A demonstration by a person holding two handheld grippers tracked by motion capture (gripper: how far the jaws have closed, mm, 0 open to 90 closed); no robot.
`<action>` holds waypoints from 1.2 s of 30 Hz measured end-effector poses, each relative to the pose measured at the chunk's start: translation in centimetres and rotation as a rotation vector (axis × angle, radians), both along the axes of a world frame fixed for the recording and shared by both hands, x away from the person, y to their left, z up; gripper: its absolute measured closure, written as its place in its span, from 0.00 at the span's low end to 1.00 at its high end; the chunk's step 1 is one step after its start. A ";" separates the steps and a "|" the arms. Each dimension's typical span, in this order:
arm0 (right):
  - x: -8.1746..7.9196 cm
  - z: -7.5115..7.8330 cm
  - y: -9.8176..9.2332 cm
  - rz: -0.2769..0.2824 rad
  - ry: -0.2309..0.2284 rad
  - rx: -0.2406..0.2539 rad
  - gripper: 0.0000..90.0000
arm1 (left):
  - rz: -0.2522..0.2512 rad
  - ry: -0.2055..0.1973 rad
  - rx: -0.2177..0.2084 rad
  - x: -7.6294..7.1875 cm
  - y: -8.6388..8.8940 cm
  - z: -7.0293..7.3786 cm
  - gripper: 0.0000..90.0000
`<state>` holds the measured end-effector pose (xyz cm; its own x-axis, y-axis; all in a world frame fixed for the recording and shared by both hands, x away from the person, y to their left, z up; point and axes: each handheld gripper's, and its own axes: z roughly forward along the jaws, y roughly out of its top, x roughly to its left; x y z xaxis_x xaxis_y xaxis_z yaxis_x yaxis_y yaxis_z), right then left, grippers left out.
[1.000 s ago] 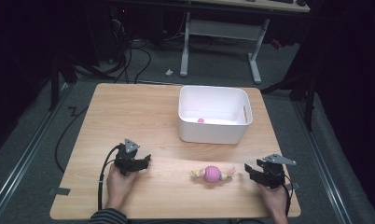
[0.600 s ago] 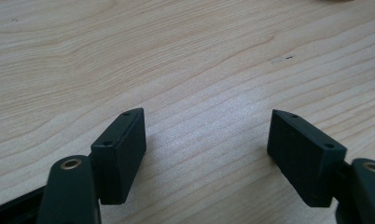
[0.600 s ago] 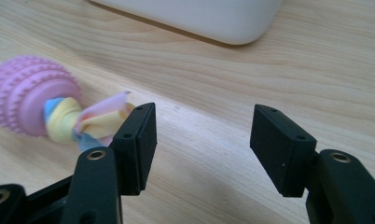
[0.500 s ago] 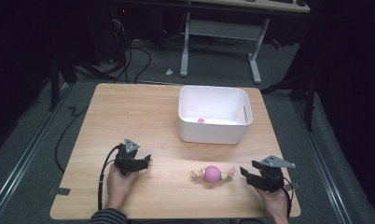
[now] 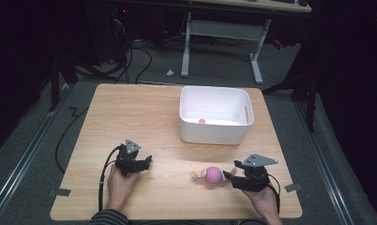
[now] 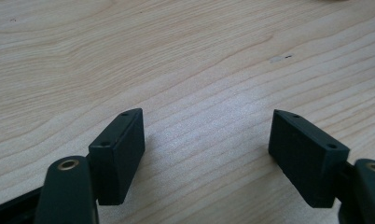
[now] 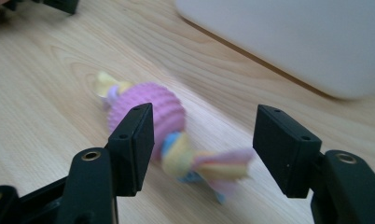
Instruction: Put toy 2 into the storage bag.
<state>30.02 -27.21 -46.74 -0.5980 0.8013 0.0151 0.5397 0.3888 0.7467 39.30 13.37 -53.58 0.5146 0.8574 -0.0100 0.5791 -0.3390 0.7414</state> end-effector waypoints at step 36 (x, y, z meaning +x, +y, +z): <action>2.5 -3.3 4.9 0.155 0.085 -0.101 0.30 | -0.012 0.006 0.003 0.0 -0.1 0.0 0.26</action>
<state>32.52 -22.36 -50.02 -0.7145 0.6996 -0.0048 0.5268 0.5426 0.6543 39.33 13.27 -53.59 0.5248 0.8512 -0.0103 0.5794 -0.3483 0.7369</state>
